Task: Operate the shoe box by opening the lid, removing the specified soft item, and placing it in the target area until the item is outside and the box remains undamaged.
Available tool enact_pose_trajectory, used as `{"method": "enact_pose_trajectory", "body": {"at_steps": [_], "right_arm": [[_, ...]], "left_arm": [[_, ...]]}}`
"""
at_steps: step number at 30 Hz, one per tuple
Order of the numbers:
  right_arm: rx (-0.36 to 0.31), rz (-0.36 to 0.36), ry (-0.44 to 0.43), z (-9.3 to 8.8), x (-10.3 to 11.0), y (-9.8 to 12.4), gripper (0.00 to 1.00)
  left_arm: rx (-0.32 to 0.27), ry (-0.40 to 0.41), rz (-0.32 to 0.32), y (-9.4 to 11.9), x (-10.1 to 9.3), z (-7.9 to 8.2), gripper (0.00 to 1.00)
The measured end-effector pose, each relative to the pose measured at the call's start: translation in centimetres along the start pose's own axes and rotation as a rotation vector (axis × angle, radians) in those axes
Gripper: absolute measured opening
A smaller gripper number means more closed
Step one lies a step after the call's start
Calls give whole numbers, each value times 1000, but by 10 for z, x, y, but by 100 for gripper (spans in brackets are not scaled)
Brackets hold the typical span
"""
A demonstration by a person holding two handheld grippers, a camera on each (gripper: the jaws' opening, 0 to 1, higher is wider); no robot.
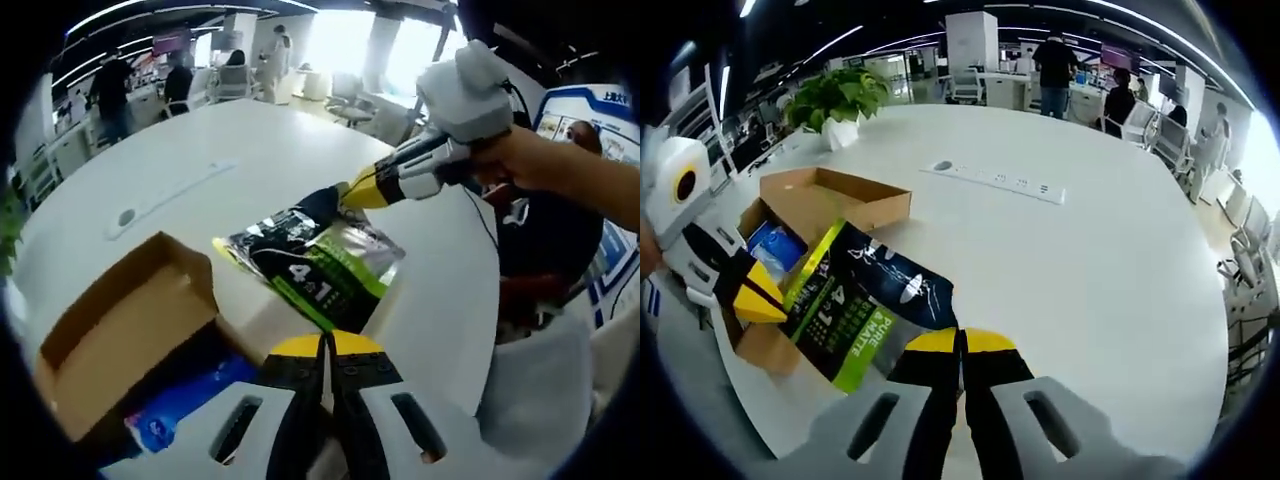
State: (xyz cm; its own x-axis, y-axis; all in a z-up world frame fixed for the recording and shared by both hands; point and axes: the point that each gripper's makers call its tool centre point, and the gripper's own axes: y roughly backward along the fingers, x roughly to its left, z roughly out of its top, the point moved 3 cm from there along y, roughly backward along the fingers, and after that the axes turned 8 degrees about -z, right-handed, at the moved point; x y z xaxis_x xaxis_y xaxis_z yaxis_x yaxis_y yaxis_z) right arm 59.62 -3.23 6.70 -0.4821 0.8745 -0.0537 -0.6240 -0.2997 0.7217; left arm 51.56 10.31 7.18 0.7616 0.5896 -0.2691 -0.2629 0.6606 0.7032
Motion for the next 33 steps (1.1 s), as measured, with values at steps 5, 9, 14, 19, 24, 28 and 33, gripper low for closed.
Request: {"method": "enact_pose_trajectory", "body": {"at_steps": [5,9,14,19,24,28,33], "right_arm": [[25,-13,26,-5,-1,-10,0],[38,-23,29,-9,-4,-16,0],[58,-34,12,-14,-7,-25,0],[75,-37,9,-19,-7,-29,0],[93,-41,13,-24,-6,-35,0],[105,-45,9,-28,-8,-40,0],[108,-52,-6,-31,-8,-44,0]], "left_arm": [[34,-49,6,-8,-1,-1,0],[61,-90,33,-12,4,2,0],[102,-145,42,-20,5,1,0],[141,-180,57,-26,5,-3,0],[164,-186,61,-31,7,-5,0],[182,-209,68,-34,8,-7,0],[217,-270,94,-39,11,-9,0]]}}
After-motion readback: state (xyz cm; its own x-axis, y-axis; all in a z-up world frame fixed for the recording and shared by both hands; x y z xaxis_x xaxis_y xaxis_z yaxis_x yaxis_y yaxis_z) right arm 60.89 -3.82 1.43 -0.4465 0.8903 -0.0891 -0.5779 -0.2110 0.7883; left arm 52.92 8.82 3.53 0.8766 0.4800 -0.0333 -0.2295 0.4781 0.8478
